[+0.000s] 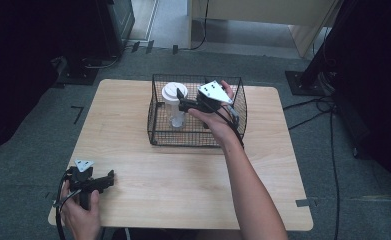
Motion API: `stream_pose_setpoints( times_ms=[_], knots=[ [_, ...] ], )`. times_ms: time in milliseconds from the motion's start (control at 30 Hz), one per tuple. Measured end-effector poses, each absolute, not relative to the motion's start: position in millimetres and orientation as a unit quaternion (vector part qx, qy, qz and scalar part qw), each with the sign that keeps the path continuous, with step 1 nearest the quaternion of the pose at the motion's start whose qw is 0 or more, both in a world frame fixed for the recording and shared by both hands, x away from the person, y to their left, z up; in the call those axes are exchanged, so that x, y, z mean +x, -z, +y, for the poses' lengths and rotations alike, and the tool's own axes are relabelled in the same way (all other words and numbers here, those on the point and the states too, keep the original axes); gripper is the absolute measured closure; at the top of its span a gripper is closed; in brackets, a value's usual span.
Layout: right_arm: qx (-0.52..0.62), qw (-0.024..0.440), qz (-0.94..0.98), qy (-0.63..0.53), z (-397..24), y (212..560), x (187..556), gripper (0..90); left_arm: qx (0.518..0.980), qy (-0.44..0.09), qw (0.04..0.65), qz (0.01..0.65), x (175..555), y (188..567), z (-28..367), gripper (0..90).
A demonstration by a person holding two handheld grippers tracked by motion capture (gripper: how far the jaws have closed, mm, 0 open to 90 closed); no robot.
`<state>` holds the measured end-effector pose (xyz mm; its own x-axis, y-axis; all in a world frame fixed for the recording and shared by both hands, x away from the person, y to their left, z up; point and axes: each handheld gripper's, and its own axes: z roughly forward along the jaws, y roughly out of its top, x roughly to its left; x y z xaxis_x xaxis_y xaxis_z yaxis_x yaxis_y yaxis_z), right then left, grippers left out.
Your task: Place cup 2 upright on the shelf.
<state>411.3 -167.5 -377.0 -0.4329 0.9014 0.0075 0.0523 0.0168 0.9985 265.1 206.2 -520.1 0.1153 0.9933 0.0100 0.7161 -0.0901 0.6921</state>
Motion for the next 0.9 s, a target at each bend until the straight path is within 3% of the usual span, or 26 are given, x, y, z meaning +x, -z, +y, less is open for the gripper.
stream_pose_setpoints(
  times_ms=[900],
  knots=[
    [0.413,0.386,0.598,-0.568,-231,395,365,0.0,0.694,-0.252,0.275,0.616,265,520,206,0.0]
  ],
)
